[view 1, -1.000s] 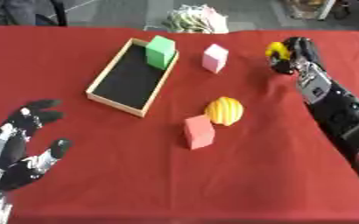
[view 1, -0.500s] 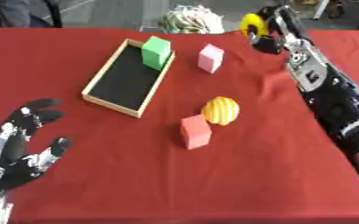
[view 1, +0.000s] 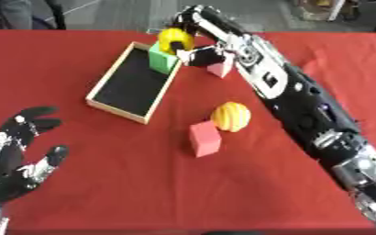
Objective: Pick up objects on the table and place them in the box.
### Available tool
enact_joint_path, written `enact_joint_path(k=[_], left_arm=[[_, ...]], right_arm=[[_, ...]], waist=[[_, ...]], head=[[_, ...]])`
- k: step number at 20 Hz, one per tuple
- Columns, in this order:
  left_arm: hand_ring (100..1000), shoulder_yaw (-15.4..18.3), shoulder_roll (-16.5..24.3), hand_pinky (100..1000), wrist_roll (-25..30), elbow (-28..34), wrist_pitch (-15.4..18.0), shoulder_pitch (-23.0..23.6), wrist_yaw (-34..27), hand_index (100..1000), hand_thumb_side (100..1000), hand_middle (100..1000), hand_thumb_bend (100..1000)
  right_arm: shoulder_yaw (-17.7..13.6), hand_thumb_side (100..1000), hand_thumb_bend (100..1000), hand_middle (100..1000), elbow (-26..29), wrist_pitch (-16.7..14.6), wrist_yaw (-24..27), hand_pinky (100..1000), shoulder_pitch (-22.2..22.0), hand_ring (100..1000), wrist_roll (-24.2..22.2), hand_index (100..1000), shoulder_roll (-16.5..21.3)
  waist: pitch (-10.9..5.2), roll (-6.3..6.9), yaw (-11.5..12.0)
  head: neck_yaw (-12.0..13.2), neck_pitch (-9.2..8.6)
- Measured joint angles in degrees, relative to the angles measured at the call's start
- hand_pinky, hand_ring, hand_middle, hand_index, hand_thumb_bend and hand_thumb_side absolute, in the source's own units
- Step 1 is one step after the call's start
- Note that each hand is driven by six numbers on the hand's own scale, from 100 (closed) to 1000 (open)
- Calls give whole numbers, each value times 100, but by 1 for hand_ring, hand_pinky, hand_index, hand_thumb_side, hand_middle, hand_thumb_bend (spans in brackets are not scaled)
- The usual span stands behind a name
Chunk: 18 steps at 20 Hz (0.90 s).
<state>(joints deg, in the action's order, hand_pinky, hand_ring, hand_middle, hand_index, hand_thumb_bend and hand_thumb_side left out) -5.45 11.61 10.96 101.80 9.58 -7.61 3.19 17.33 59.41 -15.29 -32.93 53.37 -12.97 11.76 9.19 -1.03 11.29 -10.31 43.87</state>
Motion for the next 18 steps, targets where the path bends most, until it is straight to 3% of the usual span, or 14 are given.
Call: enact_joint_path(k=[8, 12, 18], left_arm=[[734, 35, -6, 822, -167, 141, 39, -10, -231, 812, 446, 758, 616], [732, 33, -8, 821, -193, 185, 44, -50, -293, 812, 444, 757, 616], [731, 30, -38, 821, -192, 206, 43, -65, -325, 813, 445, 756, 617]], right_arm=[[-253, 100, 137, 467, -832, -88, -783, 614, 4, 506, 85, 518, -650], [-409, 100, 224, 520, -1098, 128, -1306, 623, 17, 544, 401, 582, -764], [-590, 140, 408, 690, -1456, 517, -2151, 663, 33, 664, 1004, 775, -934]], waist=[[-2, 0, 291], [-2, 0, 395], [-2, 0, 447]], head=[[-223, 0], [-296, 0], [-344, 0]])
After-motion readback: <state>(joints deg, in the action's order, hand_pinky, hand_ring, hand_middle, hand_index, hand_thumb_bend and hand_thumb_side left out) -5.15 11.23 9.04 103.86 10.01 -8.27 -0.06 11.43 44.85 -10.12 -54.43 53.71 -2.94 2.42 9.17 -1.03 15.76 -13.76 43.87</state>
